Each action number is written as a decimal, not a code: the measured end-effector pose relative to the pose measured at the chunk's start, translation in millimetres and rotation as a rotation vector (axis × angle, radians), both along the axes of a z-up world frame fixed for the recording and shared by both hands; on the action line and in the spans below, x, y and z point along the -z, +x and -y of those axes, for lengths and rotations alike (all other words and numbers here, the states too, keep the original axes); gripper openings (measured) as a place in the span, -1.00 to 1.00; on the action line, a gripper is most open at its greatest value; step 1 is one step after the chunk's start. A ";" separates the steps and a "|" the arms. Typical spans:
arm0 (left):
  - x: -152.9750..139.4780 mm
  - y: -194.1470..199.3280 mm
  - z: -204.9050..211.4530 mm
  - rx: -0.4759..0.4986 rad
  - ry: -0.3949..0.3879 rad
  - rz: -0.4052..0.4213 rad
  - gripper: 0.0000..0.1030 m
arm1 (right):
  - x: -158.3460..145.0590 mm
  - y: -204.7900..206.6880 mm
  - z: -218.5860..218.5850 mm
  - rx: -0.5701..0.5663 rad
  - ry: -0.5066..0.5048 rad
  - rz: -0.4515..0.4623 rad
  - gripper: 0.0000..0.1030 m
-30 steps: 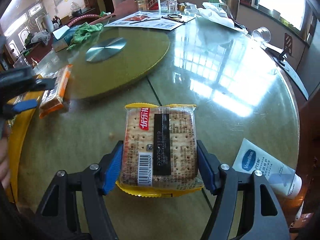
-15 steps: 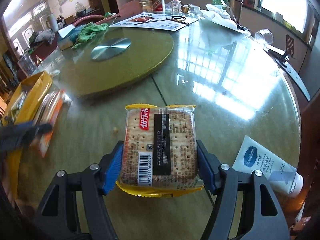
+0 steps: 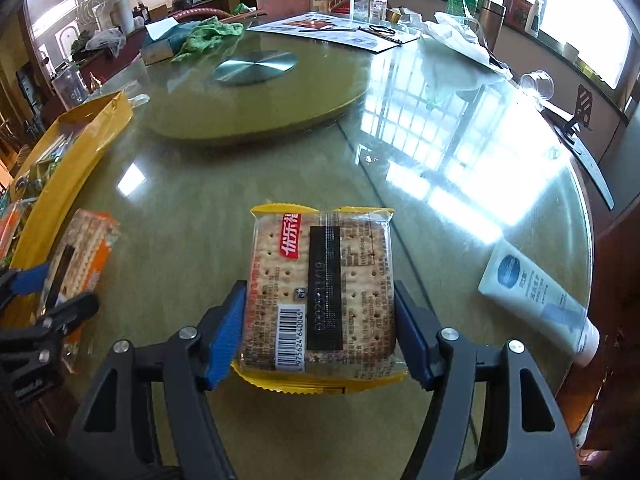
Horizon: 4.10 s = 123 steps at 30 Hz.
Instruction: Organize snacks
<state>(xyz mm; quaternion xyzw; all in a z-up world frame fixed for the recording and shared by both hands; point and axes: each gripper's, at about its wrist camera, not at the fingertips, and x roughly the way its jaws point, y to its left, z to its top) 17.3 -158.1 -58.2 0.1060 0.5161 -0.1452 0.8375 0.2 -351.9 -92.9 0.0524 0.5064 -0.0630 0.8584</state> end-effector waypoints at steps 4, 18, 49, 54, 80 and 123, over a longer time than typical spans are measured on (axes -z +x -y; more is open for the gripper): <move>-5.6 -5.4 -17.9 -0.019 -0.109 -0.029 0.03 | -2.1 -7.0 -5.9 0.000 0.041 0.017 0.34; -128.4 -26.4 -157.9 -0.184 -0.490 0.155 0.03 | -81.9 36.3 -108.1 -0.255 0.404 0.158 0.34; -49.6 114.2 -217.7 -0.233 -0.178 -0.010 0.44 | -39.8 207.5 -217.1 -0.208 0.460 0.009 0.66; -52.7 99.7 -213.2 -0.225 -0.222 0.008 0.61 | -61.6 197.7 -209.8 -0.208 0.494 0.074 0.68; -82.8 -47.1 -212.9 -0.373 -0.313 0.181 0.62 | -104.1 65.9 -196.9 -0.241 0.613 0.138 0.73; -100.9 -130.4 -205.1 -0.409 -0.042 0.411 0.62 | -125.7 -71.4 -235.6 -0.317 0.240 0.287 0.73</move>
